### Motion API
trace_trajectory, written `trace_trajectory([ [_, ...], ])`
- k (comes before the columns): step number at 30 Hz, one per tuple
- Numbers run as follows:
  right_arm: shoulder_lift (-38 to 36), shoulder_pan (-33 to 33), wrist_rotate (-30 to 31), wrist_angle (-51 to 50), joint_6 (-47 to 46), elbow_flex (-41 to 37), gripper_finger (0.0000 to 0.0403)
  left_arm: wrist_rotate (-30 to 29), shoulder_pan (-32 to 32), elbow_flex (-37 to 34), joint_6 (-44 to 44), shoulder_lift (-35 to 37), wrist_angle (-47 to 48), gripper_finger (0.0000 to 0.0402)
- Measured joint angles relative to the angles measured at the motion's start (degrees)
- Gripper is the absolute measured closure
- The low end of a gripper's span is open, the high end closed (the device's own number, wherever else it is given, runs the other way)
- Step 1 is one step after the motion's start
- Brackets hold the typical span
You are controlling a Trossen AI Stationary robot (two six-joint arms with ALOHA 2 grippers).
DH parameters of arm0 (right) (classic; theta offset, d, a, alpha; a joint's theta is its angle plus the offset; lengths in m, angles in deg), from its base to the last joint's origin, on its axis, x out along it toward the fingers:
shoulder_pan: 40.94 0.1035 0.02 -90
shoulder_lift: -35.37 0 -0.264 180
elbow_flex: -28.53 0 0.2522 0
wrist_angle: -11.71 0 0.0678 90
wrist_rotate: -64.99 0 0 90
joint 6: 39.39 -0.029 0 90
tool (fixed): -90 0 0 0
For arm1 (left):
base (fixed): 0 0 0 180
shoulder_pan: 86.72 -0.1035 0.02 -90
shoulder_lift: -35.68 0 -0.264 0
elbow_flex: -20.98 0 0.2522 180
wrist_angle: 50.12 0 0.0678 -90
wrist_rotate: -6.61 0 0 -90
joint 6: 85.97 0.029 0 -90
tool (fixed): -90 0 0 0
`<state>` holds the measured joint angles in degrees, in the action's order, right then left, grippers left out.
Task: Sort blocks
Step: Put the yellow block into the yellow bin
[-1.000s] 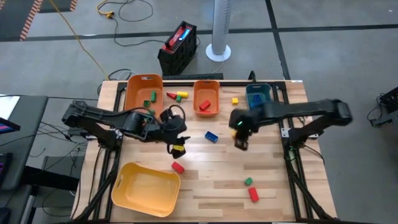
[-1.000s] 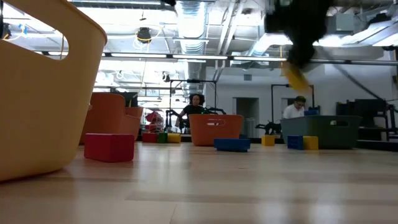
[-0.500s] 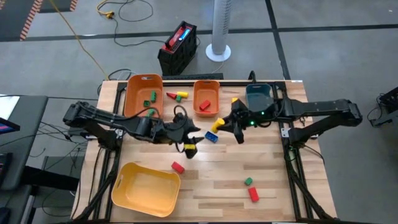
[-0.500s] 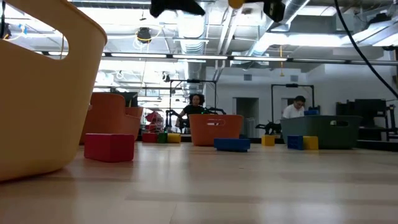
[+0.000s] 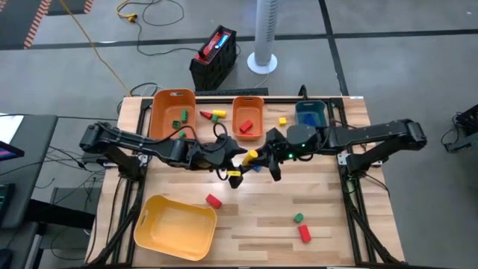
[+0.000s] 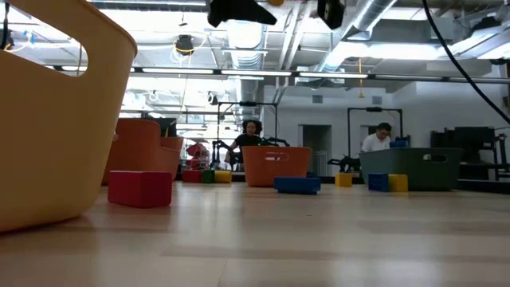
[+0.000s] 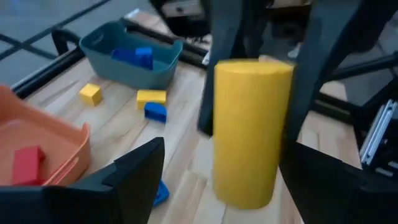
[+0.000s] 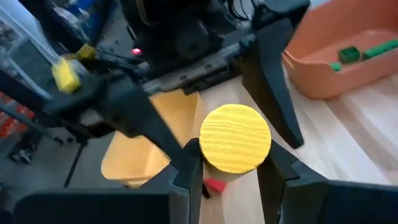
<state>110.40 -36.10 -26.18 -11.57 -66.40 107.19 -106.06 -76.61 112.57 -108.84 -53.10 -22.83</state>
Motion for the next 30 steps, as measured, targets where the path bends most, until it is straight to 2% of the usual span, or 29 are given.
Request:
trace_trajectory([
  [3,0.9,0.0,0.0,2.1,0.1,0.5,0.0292,0.1,0.0,0.0,0.0,-0.5,0.2,0.0102],
  [6,2.1,0.0,0.0,2.0,0.3,1.5,0.0292,-0.1,-0.2,0.0,-0.2,-1.0,-0.3,0.0132],
  [9,2.1,0.0,0.0,1.3,0.3,1.5,0.0292,-0.1,-0.2,0.0,-0.7,-1.1,0.2,0.0194],
  [12,1.9,0.0,0.0,0.0,0.2,1.6,0.0289,-0.1,-0.2,0.0,-0.7,-1.1,0.4,0.0277],
  [13,1.9,0.0,0.0,-0.2,0.1,1.6,0.0287,-0.1,-0.2,0.0,-0.6,-0.9,0.8,0.0288],
  [18,1.9,-0.3,0.0,-1.5,-0.6,1.6,0.0247,0.2,-0.4,0.0,-0.5,0.7,2.5,0.0288],
  [21,1.7,-0.9,-1.0,-2.8,-0.9,1.5,0.0205,-0.8,-0.8,0.0,-1.2,3.2,6.7,0.0288],
  [23,0.5,-1.6,-2.1,-5.6,-1.5,1.5,0.0177,-0.6,-0.7,0.0,-3.2,5.5,13.6,0.0288],
  [27,-3.9,-3.2,-2.0,-12.0,-1.2,1.6,0.0142,4.9,1.5,0.0,-8.1,11.7,28.6,0.0288],
  [30,-6.3,-4.6,-1.0,-18.5,-0.6,1.6,0.0138,14.1,3.8,0.0,-14.7,15.9,41.0,0.0288],
])
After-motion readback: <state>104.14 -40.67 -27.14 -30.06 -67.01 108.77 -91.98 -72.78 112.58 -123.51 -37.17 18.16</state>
